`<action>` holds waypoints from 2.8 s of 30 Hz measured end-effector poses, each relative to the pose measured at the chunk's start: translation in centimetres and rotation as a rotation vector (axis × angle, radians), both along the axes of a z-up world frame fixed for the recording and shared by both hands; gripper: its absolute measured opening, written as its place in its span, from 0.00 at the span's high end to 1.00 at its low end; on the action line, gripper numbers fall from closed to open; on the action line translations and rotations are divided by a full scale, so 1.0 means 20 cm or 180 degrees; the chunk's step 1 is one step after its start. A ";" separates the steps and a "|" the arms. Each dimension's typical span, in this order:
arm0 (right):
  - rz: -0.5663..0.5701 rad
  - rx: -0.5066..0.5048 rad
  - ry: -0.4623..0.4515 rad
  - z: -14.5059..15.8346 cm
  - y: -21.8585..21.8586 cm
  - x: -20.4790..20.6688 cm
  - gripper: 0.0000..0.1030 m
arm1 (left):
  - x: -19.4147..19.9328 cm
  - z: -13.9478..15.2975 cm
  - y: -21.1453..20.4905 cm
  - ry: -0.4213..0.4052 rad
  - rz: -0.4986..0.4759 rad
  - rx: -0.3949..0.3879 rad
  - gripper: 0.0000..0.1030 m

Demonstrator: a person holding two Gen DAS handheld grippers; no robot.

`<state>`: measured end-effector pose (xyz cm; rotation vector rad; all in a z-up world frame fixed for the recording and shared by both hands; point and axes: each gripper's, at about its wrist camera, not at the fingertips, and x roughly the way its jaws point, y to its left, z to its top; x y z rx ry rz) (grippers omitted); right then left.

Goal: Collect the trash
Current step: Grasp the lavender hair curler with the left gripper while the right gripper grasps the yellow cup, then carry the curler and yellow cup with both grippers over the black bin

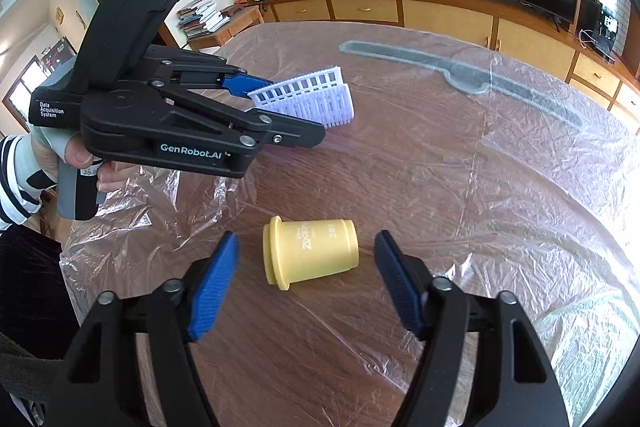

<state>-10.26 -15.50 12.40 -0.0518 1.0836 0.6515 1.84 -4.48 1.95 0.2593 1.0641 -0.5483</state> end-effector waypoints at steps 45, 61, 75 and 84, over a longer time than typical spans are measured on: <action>-0.0691 0.0475 0.0079 0.16 -0.38 -0.17 0.59 | -0.35 0.16 -0.01 -0.0206 0.0410 -0.0175 0.57; -0.0753 0.0558 0.0045 0.26 -0.46 -0.35 0.59 | -0.71 0.27 0.01 -0.0307 0.0418 -0.0327 0.57; -0.0692 0.0576 0.0062 0.32 -0.49 -0.62 0.59 | -1.03 0.27 0.07 -0.0272 0.0431 -0.0318 0.57; -0.0553 0.0630 0.0107 0.34 -0.48 -0.80 0.59 | -1.24 0.34 0.09 -0.0297 0.0287 -0.0398 0.57</action>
